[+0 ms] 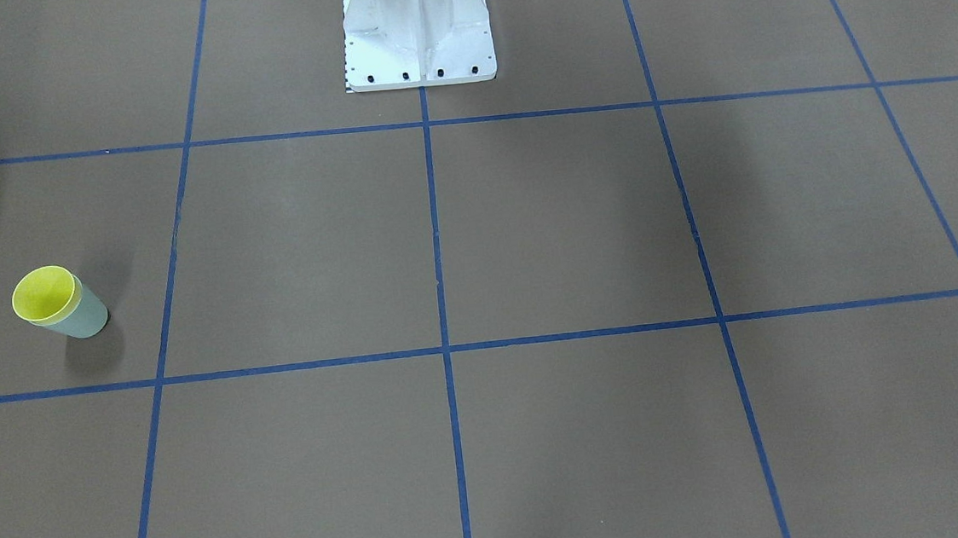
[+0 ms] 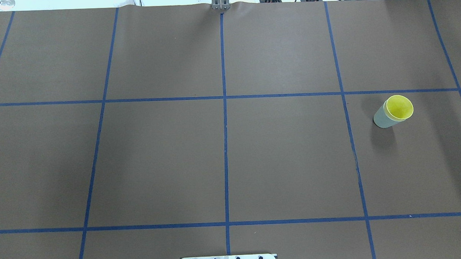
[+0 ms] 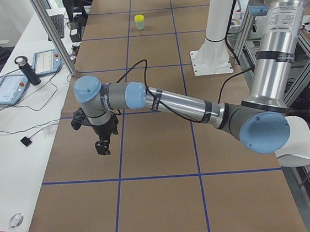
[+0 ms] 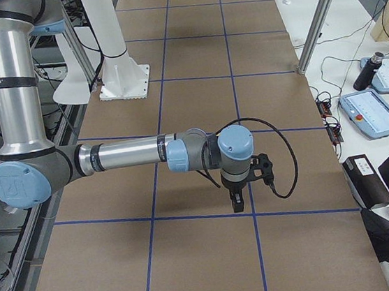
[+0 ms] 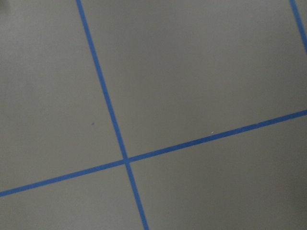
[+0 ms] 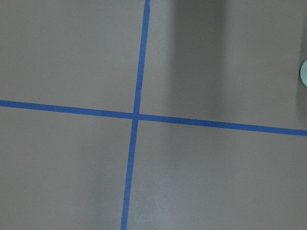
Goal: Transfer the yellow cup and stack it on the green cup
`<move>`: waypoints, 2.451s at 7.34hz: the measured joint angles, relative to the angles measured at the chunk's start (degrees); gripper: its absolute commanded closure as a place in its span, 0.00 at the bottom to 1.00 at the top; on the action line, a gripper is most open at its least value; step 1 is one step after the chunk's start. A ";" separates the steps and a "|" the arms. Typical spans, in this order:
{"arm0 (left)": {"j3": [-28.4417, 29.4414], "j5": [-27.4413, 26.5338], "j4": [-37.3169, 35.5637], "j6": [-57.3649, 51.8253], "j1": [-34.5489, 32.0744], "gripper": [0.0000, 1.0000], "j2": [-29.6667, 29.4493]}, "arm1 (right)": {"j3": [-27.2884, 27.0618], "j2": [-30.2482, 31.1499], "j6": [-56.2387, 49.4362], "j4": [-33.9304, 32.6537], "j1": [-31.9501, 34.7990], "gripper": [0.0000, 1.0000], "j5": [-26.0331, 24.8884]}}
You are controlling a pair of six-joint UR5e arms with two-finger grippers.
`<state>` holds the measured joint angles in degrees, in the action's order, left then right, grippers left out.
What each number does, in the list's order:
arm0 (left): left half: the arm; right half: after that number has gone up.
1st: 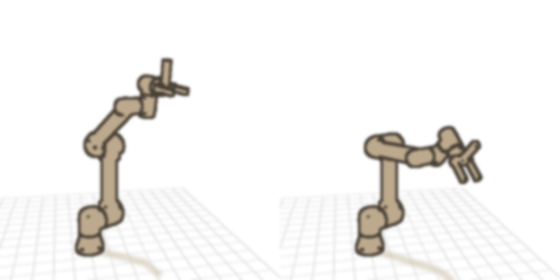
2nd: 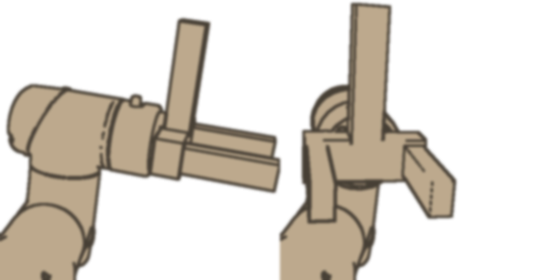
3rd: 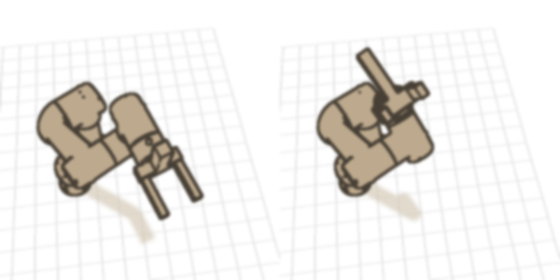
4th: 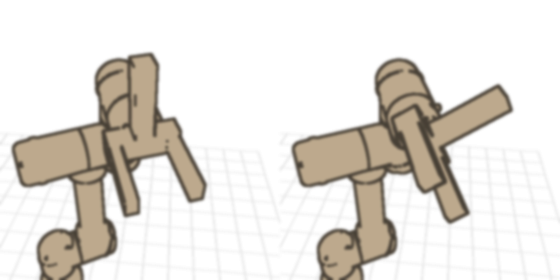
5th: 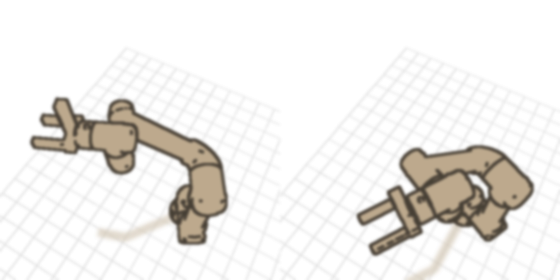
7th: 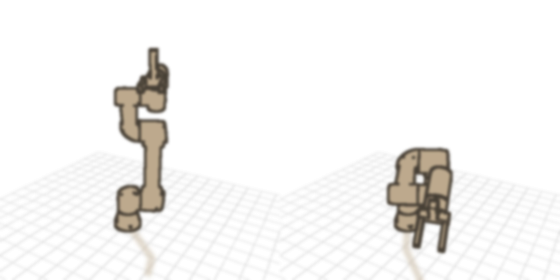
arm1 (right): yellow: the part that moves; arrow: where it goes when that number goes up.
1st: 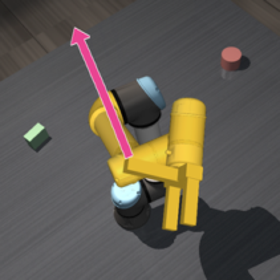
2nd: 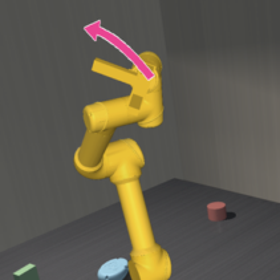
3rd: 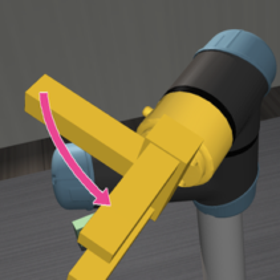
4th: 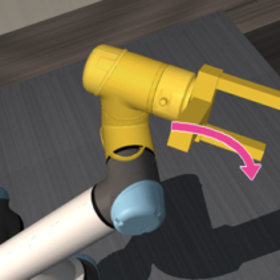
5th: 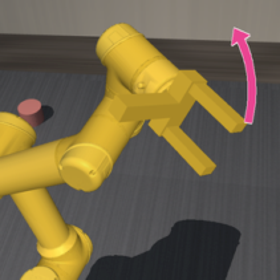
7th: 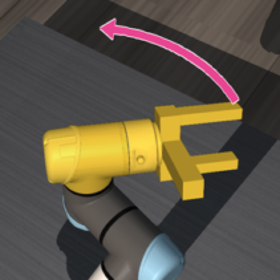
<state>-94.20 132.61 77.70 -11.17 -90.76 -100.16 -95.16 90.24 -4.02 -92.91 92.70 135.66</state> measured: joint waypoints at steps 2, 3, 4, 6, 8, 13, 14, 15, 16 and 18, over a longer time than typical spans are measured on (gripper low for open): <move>1.30 -0.22 6.62 0.63 -0.43 0.00 4.34 | 0.08 1.91 0.11 0.08 0.98 0.01 -0.01; 1.34 -0.22 9.84 0.78 -0.56 0.00 6.68 | 0.14 2.68 0.39 0.22 1.11 0.01 0.01; 0.91 -0.14 11.58 0.90 -0.68 0.00 8.15 | 0.22 3.19 0.69 0.27 1.13 0.01 0.05; -0.98 -0.19 12.14 0.97 -0.73 0.00 10.12 | 0.25 3.50 1.37 0.33 1.16 0.01 0.05; -2.45 -0.26 11.20 1.45 -0.69 0.00 11.00 | 0.32 3.49 3.18 0.32 1.17 0.01 -0.01; -2.78 -0.59 10.89 2.01 -0.60 0.00 11.05 | -0.49 2.85 5.55 1.05 -1.05 0.01 -0.24; -2.78 -0.59 10.89 1.98 -0.61 0.00 11.03 | -0.29 2.95 5.56 2.31 -1.81 0.01 -0.24; -2.77 -0.59 10.86 1.96 -0.63 0.00 11.01 | -0.16 3.19 5.55 3.39 -2.15 0.01 -0.21; -2.75 -0.58 10.85 1.95 -0.64 0.00 11.02 | -0.15 3.33 5.56 3.92 -2.28 0.01 -0.17; -2.74 -0.46 10.84 1.95 -0.64 0.00 11.01 | -0.18 3.36 5.52 4.19 -2.33 0.01 -0.18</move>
<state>-96.95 132.14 88.55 -9.23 -91.41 -89.16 -95.34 93.60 1.50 -88.72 90.36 135.49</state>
